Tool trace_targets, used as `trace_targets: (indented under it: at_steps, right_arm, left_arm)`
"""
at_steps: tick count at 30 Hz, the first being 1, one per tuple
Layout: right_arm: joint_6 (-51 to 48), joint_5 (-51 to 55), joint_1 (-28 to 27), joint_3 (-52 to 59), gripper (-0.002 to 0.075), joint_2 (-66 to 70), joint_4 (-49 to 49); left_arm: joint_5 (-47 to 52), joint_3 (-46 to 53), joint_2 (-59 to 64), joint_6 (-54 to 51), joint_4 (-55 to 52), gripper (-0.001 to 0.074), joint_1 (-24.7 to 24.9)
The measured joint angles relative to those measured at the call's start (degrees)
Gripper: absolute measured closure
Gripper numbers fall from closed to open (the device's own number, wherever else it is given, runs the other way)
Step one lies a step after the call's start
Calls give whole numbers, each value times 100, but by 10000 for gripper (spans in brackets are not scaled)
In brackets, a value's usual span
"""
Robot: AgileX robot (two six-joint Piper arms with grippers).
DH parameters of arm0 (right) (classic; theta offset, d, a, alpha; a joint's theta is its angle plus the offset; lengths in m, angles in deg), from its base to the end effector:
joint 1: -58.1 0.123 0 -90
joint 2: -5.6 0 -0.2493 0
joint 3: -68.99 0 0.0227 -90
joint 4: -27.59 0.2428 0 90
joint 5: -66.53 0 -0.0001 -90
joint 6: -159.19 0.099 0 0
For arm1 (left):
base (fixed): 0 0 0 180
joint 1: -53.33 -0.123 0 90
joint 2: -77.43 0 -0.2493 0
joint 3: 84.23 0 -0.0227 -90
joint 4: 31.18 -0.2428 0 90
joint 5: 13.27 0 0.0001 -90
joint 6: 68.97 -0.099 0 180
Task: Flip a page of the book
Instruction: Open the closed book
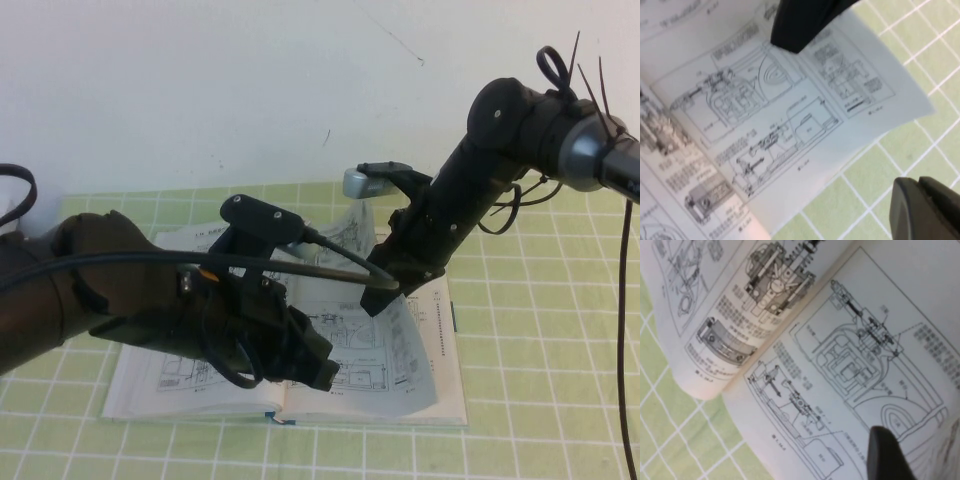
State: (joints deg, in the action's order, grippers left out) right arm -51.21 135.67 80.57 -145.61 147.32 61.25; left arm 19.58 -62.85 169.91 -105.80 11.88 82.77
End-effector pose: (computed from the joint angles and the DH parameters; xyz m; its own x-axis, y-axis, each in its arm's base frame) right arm 0.3919 0.2176 0.1437 -0.7617 -0.5866 -0.2751 -0.6409 0.6199 0.4527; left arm 0.2451 -0.1805 0.2251 -0.6734 0.3558 -0.6480 0.6525 0.6981 -0.2948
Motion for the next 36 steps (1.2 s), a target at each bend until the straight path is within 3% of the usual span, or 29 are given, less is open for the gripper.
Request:
trace_targets:
  at_steps: [15,21,29,36]
  right_arm:
    - [-11,35,-49,0,462,0,646]
    - [-47,47,-125,0,461,0,1199]
    - [-151,47,-149,0,461,0,1817]
    - [-164,47,-152,0,461,0,1866]
  left_arm:
    - [-237,224,0,-137,429,737,78]
    - [-658,224,0,-642,1007,737,1049]
    - [-2973,224,70,-745,1098,737,2765]
    - [-3634,296,742,-758,1421,737,3004]
